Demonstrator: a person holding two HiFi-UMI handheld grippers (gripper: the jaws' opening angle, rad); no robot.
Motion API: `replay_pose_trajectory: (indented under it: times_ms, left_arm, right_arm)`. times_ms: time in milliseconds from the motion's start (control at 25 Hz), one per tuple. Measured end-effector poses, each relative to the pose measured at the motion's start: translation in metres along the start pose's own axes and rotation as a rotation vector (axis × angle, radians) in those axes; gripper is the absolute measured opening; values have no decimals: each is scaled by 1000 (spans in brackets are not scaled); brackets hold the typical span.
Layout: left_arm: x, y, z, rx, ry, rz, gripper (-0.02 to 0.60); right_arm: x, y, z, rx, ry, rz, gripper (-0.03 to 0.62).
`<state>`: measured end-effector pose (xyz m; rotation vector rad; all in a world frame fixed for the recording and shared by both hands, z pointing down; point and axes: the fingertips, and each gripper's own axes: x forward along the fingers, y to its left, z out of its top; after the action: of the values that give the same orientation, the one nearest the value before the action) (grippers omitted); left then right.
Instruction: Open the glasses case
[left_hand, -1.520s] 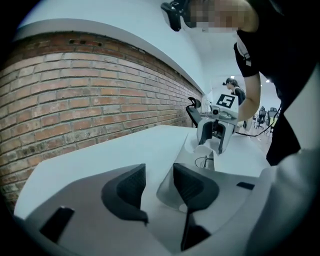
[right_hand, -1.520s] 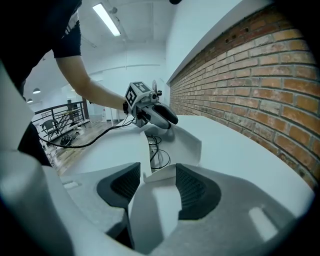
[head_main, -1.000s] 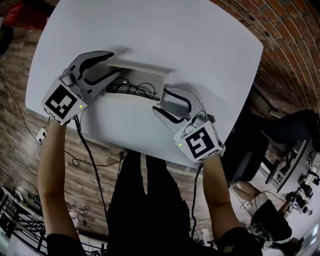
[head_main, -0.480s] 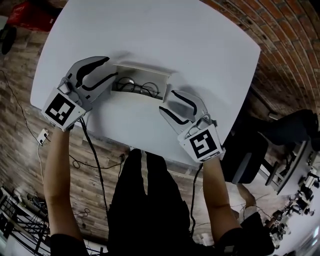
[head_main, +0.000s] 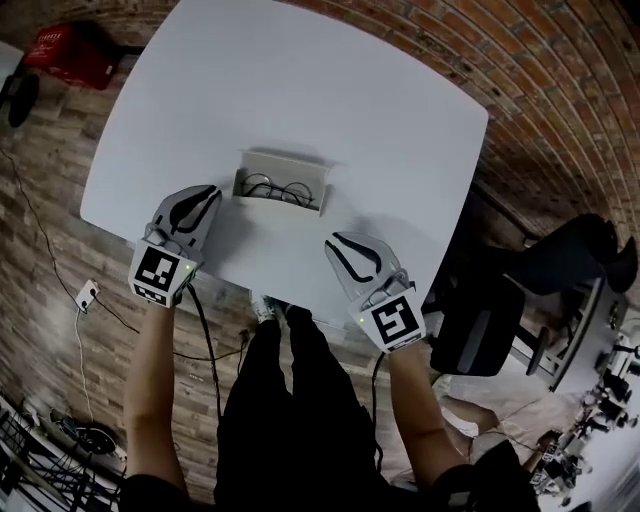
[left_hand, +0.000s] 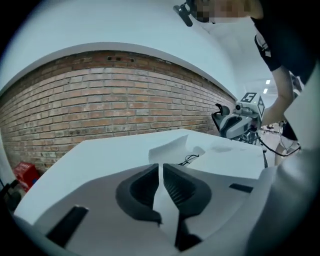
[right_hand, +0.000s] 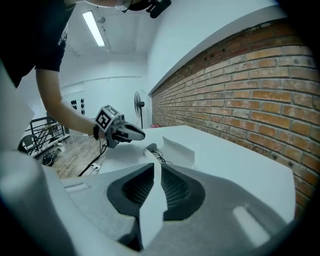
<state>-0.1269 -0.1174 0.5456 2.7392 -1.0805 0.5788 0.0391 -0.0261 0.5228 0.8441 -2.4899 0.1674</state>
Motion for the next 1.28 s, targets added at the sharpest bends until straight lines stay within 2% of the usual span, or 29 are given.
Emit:
replay_pose_trajectory:
  times_ms: [80,240,440,760,1000,1280]
  left_arm:
    - [-10,-6,-1,-41,-10,31,23]
    - [-35,-11,-1,-97,-9,104,11]
    - [-70,-20,23,-114,-31,160,8]
    - [-130,-35,109,-51,-162,229,8]
    - [-178,-47,193,32,-345,292,8]
    - [-233,-71,237,15,-435,371,8]
  right_arm:
    - [-10,1,7,20,-32,-37,11]
    - [-30,1,25,58,-107,-92,6]
    - [-58,5,34,179,-70,-160,6]
    - [-107,-3,88,191,-169,-226,6]
    - [-146,-19,132,144,-264,-287,6]
    - [-191,-34,160,119,-340,-351,6]
